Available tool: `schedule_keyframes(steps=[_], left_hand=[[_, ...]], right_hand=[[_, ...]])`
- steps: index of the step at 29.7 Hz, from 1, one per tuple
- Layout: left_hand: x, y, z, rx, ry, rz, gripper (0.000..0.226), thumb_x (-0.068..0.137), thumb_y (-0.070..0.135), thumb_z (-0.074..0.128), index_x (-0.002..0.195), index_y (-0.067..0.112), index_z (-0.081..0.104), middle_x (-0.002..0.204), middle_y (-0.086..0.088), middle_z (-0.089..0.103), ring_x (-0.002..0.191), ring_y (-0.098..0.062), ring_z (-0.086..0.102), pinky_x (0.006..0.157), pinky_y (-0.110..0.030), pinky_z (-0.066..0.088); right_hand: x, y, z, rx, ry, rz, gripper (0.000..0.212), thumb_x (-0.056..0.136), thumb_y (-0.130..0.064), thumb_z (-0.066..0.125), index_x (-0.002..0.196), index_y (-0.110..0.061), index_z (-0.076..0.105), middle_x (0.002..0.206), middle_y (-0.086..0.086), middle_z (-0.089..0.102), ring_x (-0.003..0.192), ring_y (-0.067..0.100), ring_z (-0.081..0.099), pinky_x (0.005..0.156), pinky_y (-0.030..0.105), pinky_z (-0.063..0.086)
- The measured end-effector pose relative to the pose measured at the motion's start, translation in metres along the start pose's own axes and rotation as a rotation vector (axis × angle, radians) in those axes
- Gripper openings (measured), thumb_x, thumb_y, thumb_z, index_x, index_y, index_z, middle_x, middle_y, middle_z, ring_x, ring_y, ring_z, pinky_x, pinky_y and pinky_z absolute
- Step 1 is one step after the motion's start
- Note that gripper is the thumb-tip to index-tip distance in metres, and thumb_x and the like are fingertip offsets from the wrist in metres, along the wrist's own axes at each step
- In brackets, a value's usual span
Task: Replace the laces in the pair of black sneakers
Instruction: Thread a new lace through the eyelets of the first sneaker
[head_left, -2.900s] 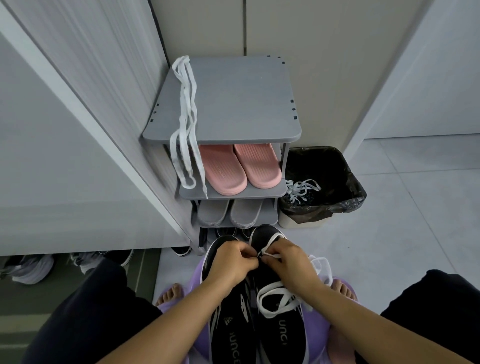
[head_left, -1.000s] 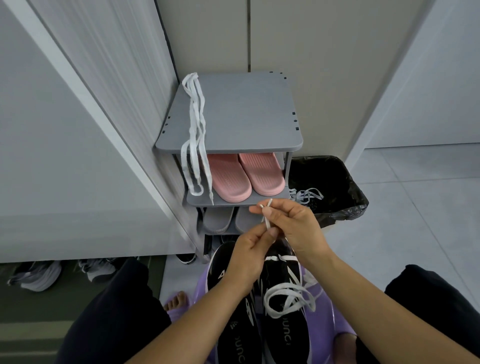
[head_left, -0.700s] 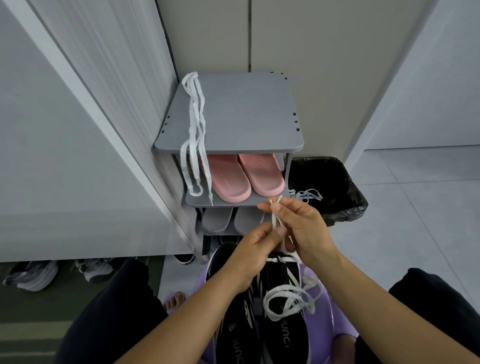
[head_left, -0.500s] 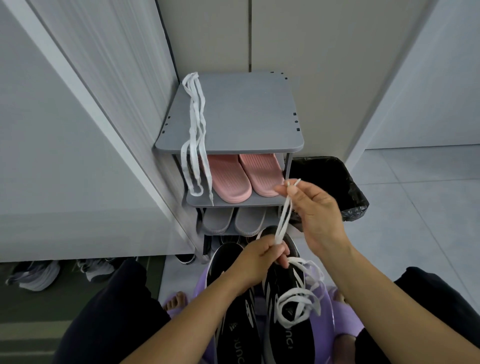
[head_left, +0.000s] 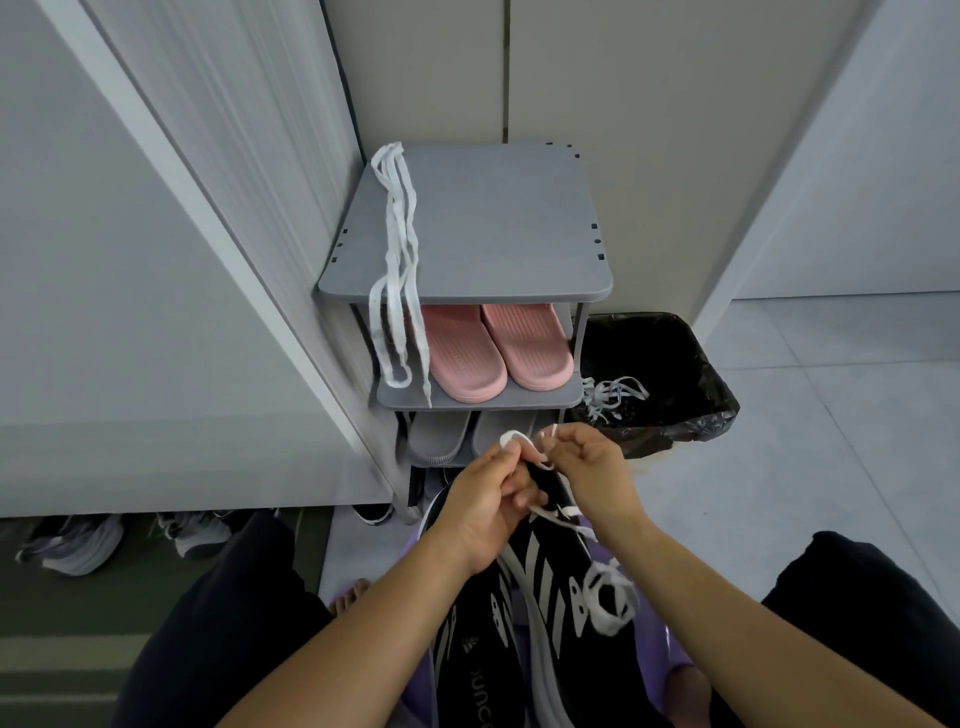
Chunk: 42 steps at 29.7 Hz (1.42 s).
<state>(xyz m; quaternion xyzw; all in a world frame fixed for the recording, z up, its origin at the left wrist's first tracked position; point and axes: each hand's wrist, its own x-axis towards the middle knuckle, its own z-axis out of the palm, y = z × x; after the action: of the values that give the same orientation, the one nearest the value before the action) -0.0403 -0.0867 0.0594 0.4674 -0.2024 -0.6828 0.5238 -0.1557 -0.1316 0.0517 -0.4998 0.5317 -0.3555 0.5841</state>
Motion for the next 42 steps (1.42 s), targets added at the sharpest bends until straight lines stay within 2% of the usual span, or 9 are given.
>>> schedule_keyframes(steps=[7,18,21,24,27,30,34,38,42], left_hand=[[0.004,-0.007,-0.002,-0.156,0.092,-0.095,0.032,0.095,0.015,0.035,0.065,0.011,0.045,0.036,0.006,0.020,0.033,-0.008,0.020,0.046,-0.022,0.036],[-0.001,0.024,0.005,0.345,0.118,0.019,0.025,0.099,0.020,0.040,0.078,0.010,0.049,0.044,0.009,0.029,0.042,-0.008,0.028,0.061,-0.026,0.038],[-0.002,0.023,0.001,0.407,0.135,0.010,0.019,0.097,0.022,0.043,0.086,0.010,0.052,0.049,0.009,0.033,0.050,-0.010,0.036,0.072,-0.028,0.043],[-0.007,0.018,0.003,0.362,0.123,0.002,0.026,0.100,0.018,0.038,0.083,0.008,0.056,0.048,0.007,0.032,0.048,-0.011,0.035,0.067,-0.026,0.048],[-0.008,0.018,0.008,0.236,0.098,0.018,0.031,0.101,0.018,0.036,0.079,0.007,0.057,0.048,0.006,0.034,0.047,-0.011,0.038,0.066,-0.027,0.051],[-0.010,0.018,0.015,0.417,0.067,0.130,0.031,0.100,0.019,0.037,0.081,0.010,0.059,0.062,0.004,0.050,0.061,-0.008,0.055,0.076,-0.018,0.046],[-0.011,0.018,0.023,0.640,0.078,0.267,0.029,0.099,0.016,0.041,0.078,0.014,0.062,0.086,0.005,0.059,0.074,0.013,0.055,0.071,0.001,0.038],[-0.013,0.017,0.024,0.659,0.058,0.197,0.030,0.098,0.024,0.042,0.078,0.023,0.065,0.109,-0.003,0.056,0.096,-0.001,0.053,0.078,-0.009,0.038],[-0.018,0.019,0.018,0.631,-0.014,0.101,0.031,0.096,0.036,0.044,0.123,0.025,0.054,0.118,0.007,0.056,0.093,0.013,0.054,0.076,-0.001,0.038]], right_hand=[[0.003,-0.008,0.007,0.186,-0.172,0.084,0.013,0.094,-0.006,0.050,0.089,-0.005,0.061,0.073,0.006,0.067,0.071,0.012,0.066,0.070,0.019,0.055],[0.004,0.001,0.010,-0.094,-0.224,0.079,0.024,0.093,0.005,0.042,0.074,-0.003,0.056,0.062,0.007,0.058,0.051,0.000,0.058,0.059,0.013,0.050],[0.004,0.002,0.006,-0.021,-0.107,0.058,0.016,0.093,-0.004,0.050,0.082,-0.007,0.061,0.071,0.004,0.066,0.070,0.015,0.062,0.077,0.030,0.053],[0.009,-0.011,-0.005,-0.013,0.004,-0.036,0.010,0.090,-0.011,0.059,0.082,-0.012,0.065,0.063,-0.009,0.061,0.061,0.004,0.052,0.063,0.014,0.043],[0.014,-0.011,-0.015,-0.185,0.131,-0.081,0.012,0.086,-0.023,0.064,0.091,-0.017,0.055,0.071,0.002,0.050,0.067,0.015,0.043,0.064,0.025,0.035],[-0.002,0.000,-0.018,-0.377,0.126,-0.116,0.020,0.080,-0.017,0.065,0.090,-0.017,0.048,0.077,0.002,0.046,0.065,0.013,0.043,0.063,0.023,0.037],[-0.029,0.001,-0.017,-0.436,-0.291,-0.063,0.028,0.079,-0.012,0.068,0.097,-0.026,0.052,0.074,-0.007,0.056,0.062,0.001,0.052,0.061,0.018,0.041],[-0.025,0.005,-0.012,-0.544,-0.321,-0.080,0.015,0.079,-0.021,0.072,0.085,-0.015,0.059,0.067,-0.006,0.051,0.056,0.001,0.046,0.057,0.015,0.037],[-0.023,0.005,-0.005,-0.401,-0.254,-0.054,0.023,0.087,-0.011,0.063,0.064,-0.015,0.057,0.052,-0.005,0.054,0.045,0.003,0.049,0.052,0.019,0.044]])
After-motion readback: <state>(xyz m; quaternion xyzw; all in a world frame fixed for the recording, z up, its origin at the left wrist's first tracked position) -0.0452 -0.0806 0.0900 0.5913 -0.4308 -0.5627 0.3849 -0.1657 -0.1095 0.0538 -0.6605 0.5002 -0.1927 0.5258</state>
